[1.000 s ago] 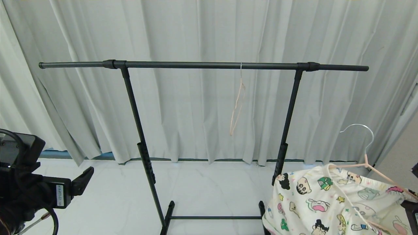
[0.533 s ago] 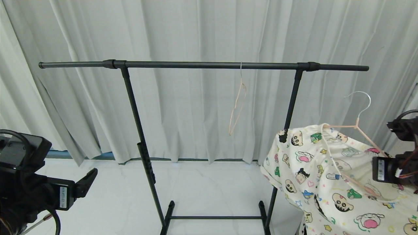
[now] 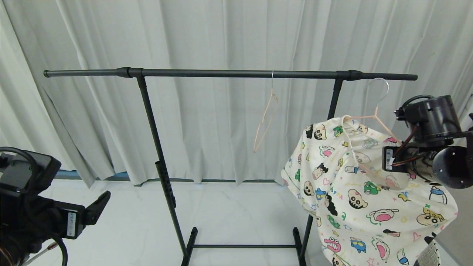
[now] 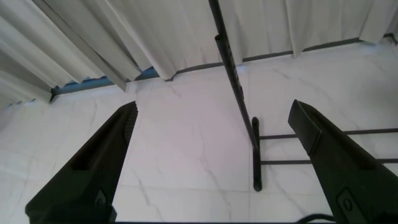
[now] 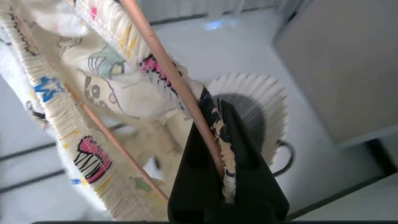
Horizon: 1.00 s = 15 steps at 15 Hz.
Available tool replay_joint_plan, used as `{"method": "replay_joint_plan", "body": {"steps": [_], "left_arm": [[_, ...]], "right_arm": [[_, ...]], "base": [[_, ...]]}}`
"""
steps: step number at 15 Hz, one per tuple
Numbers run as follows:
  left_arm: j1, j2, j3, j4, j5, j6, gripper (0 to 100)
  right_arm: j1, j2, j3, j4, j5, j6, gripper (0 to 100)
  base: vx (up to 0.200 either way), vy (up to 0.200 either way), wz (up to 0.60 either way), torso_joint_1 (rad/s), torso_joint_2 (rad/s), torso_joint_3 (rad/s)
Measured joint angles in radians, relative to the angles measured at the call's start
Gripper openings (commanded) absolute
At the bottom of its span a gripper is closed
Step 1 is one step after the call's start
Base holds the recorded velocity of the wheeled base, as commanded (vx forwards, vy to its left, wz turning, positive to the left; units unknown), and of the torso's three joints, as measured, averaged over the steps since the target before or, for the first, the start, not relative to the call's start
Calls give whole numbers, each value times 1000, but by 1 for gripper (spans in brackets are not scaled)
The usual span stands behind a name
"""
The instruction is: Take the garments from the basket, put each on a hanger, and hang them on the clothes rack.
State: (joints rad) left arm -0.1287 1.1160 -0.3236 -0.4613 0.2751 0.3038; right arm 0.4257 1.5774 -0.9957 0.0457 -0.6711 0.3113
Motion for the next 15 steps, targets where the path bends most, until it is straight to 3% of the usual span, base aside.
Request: {"method": "replay_joint_plan", "body": {"steps": [2,9,13,15], "left_arm": [[-16,-1,0,0,-1,0,100],[-71,-3,1,0,-1,0,100],[-72,-3,1,0,-1,0,100],[-72,-3,0,0,-1,0,100]], "right_arm": [[10,14,-30,-5,-4,-50,0],[33,44,-122,-13,-13,-76,0],[34,50,-134,-66,-12,-133,0],[34,53,-135,-69,-12,-150,0]], "base": [[100,0,0,1,1,1],[200,0,0,3,2,3],[200,0,0,2,-1,2],[0,0,0,0,0,0]]}}
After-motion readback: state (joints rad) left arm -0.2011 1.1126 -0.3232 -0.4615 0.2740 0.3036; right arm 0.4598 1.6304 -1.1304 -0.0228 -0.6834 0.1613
